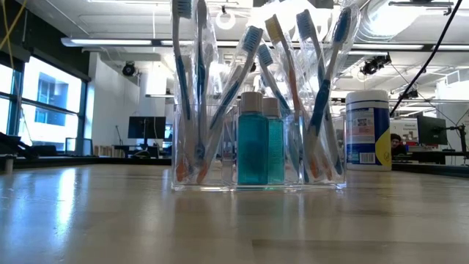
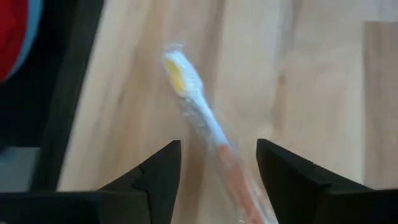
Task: Pick & Place toothbrushing station
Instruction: Put the orange toothbrush into the transparent organizer
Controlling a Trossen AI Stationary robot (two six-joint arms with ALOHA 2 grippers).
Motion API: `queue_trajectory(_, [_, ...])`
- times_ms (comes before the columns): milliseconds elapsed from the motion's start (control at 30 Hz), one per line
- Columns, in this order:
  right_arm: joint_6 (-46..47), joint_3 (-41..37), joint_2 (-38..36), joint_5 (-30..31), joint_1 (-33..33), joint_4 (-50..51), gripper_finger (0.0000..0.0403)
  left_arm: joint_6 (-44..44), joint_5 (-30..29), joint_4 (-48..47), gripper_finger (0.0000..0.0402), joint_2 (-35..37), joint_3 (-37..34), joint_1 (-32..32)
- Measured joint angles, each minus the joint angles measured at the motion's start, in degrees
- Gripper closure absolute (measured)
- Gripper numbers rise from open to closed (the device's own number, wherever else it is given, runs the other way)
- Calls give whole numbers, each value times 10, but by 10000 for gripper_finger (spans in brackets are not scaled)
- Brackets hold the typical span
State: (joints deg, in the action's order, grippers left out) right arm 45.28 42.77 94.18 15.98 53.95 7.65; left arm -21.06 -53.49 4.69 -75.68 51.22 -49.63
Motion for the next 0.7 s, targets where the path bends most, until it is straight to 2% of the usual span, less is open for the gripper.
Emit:
queue_trajectory(100, [-2, -4, 13, 4, -6, 0, 221, 0, 0, 0, 227, 0, 0, 0])
queue_trajectory(233, [-5, -2, 46, 11, -16, 16, 264, 0, 0, -1, 227, -1, 1, 0])
queue_trajectory(467, [-37, -4, 41, 23, -27, 17, 380, 0, 0, -6, 227, -1, 1, 0])
queue_trajectory(700, [-104, 8, -14, 114, -20, 29, 386, 0, 0, -22, 227, -1, 1, 0])
